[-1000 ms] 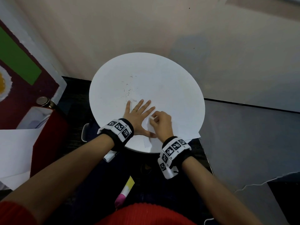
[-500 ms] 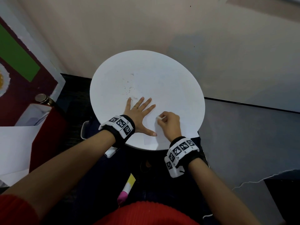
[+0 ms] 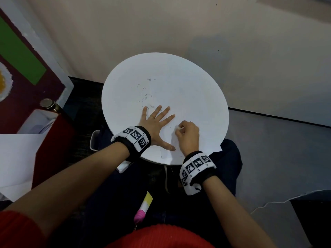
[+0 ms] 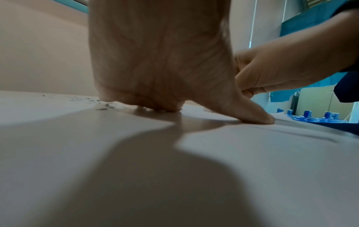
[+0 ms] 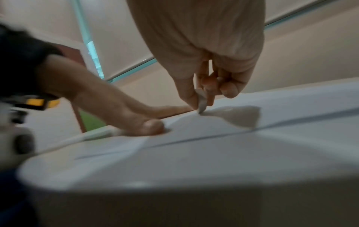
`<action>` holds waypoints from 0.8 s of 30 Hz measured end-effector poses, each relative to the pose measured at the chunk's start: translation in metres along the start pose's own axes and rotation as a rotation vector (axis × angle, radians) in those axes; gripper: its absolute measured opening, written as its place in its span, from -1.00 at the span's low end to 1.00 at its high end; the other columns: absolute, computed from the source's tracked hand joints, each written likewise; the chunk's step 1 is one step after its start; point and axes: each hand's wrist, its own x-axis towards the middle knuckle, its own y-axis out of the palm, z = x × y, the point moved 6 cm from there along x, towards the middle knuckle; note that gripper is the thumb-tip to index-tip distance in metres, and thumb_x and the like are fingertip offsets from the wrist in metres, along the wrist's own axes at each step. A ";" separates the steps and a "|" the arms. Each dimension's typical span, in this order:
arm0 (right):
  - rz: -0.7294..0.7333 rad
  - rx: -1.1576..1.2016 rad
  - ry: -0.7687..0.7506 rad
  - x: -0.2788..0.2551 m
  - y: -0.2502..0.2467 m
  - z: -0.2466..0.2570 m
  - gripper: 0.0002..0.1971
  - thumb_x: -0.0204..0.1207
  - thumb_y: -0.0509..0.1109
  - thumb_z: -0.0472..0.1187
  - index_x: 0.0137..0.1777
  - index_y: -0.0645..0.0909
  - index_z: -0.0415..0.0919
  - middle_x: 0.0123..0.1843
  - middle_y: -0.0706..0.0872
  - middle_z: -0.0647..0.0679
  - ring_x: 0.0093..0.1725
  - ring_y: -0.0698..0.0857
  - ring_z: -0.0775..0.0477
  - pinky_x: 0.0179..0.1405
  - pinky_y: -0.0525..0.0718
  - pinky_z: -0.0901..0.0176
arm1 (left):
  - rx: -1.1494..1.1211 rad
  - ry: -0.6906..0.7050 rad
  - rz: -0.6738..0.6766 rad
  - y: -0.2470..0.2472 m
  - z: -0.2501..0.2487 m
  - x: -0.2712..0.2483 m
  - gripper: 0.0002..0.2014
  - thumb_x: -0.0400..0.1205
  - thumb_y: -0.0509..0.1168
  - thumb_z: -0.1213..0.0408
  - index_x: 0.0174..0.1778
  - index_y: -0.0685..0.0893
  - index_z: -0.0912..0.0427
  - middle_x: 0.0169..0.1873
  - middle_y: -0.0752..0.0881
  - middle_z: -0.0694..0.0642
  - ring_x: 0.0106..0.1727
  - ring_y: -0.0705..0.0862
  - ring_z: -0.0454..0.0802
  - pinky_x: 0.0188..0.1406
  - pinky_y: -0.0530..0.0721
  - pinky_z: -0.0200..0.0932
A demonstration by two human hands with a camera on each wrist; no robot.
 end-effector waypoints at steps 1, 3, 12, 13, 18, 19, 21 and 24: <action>0.041 -0.001 -0.036 -0.006 0.010 0.009 -0.91 0.48 0.37 -0.33 -0.07 0.65 -0.35 -0.10 0.64 -0.24 -0.21 0.58 -0.07 -0.20 0.49 0.16 | 0.005 -0.002 -0.006 -0.001 0.000 0.001 0.20 0.26 0.13 -0.63 0.64 -0.36 -0.19 0.62 -0.45 -0.08 0.64 -0.45 0.03 0.48 -0.40 0.49; 0.137 0.017 -0.102 -0.017 0.028 0.021 -0.93 0.46 0.39 -0.29 -0.15 0.65 -0.31 -0.18 0.64 -0.22 -0.21 0.59 -0.12 -0.25 0.47 0.14 | 0.025 -0.005 -0.011 -0.003 0.000 0.001 0.10 0.40 0.24 -0.43 0.64 -0.36 -0.20 0.63 -0.44 -0.05 0.64 -0.43 0.06 0.47 -0.37 0.49; 0.081 -0.011 -0.060 -0.012 0.015 0.009 -0.93 0.44 0.37 -0.36 -0.10 0.63 -0.33 -0.12 0.63 -0.23 -0.14 0.64 -0.20 -0.16 0.61 0.01 | 0.011 -0.002 -0.001 -0.001 -0.001 0.000 0.19 0.27 0.14 -0.62 0.65 -0.36 -0.18 0.62 -0.46 -0.07 0.63 -0.46 0.05 0.48 -0.39 0.49; 0.127 0.010 -0.087 -0.018 0.023 0.014 -0.94 0.43 0.39 -0.33 -0.13 0.64 -0.31 -0.16 0.64 -0.21 -0.16 0.63 -0.19 -0.17 0.62 0.00 | 0.015 -0.001 -0.001 -0.002 -0.001 0.000 0.16 0.32 0.19 -0.55 0.65 -0.35 -0.18 0.63 -0.45 -0.06 0.64 -0.45 0.06 0.49 -0.38 0.49; 0.042 -0.001 0.018 0.007 -0.010 -0.014 -0.89 0.49 0.40 -0.27 -0.08 0.67 -0.33 -0.12 0.70 -0.25 -0.22 0.64 -0.09 -0.21 0.57 0.13 | -0.004 0.009 -0.009 0.001 0.000 -0.001 0.24 0.19 0.06 -0.70 0.64 -0.36 -0.19 0.61 -0.47 -0.10 0.62 -0.48 0.02 0.46 -0.47 0.45; 0.002 -0.021 0.040 0.009 -0.016 -0.017 -0.89 0.50 0.38 -0.31 -0.07 0.65 -0.35 -0.11 0.69 -0.27 -0.23 0.62 -0.08 -0.22 0.52 0.16 | -0.006 0.006 -0.006 0.002 0.000 -0.001 0.24 0.18 0.06 -0.71 0.64 -0.37 -0.20 0.61 -0.47 -0.11 0.62 -0.49 0.02 0.46 -0.47 0.45; -0.002 -0.030 0.021 0.001 -0.007 -0.005 -0.91 0.48 0.36 -0.36 -0.06 0.63 -0.37 -0.09 0.65 -0.26 -0.21 0.57 -0.07 -0.23 0.43 0.19 | -0.003 0.001 -0.007 0.001 -0.001 0.000 0.24 0.19 0.07 -0.70 0.64 -0.37 -0.19 0.62 -0.47 -0.10 0.62 -0.49 0.03 0.47 -0.45 0.47; 0.111 -0.002 -0.078 -0.015 0.022 0.018 -0.92 0.45 0.36 -0.36 -0.10 0.63 -0.36 -0.13 0.63 -0.25 -0.21 0.54 -0.07 -0.25 0.37 0.18 | 0.011 -0.002 -0.006 -0.002 -0.002 -0.001 0.18 0.29 0.17 -0.59 0.65 -0.34 -0.18 0.63 -0.44 -0.07 0.64 -0.44 0.05 0.49 -0.38 0.49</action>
